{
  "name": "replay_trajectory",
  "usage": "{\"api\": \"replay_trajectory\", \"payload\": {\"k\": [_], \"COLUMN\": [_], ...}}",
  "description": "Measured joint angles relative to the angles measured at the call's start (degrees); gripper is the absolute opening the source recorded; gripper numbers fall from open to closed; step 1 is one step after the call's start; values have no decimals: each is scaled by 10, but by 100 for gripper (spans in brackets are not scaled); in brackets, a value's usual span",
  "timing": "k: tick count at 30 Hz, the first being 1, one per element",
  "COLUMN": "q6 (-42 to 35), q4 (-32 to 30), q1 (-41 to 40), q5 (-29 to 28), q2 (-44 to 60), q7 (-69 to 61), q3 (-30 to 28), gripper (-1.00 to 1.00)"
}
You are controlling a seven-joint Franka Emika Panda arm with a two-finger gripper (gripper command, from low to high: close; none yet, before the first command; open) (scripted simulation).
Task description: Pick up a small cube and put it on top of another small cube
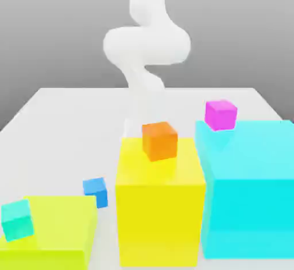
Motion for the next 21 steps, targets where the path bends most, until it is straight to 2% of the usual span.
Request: {"api": "replay_trajectory", "payload": {"k": [7,12,17,21], "q6": [37,65,98,128], "q4": [-56,-98,-141,-177], "q1": [-20,-28,-32,-32], "q5": [-77,-104,-98,-60], "q2": [115,197,276,337], "q7": [-107,-203,-325,-446], "q3": [-29,-74,-128,-170], "gripper": [0,0,0,0]}}
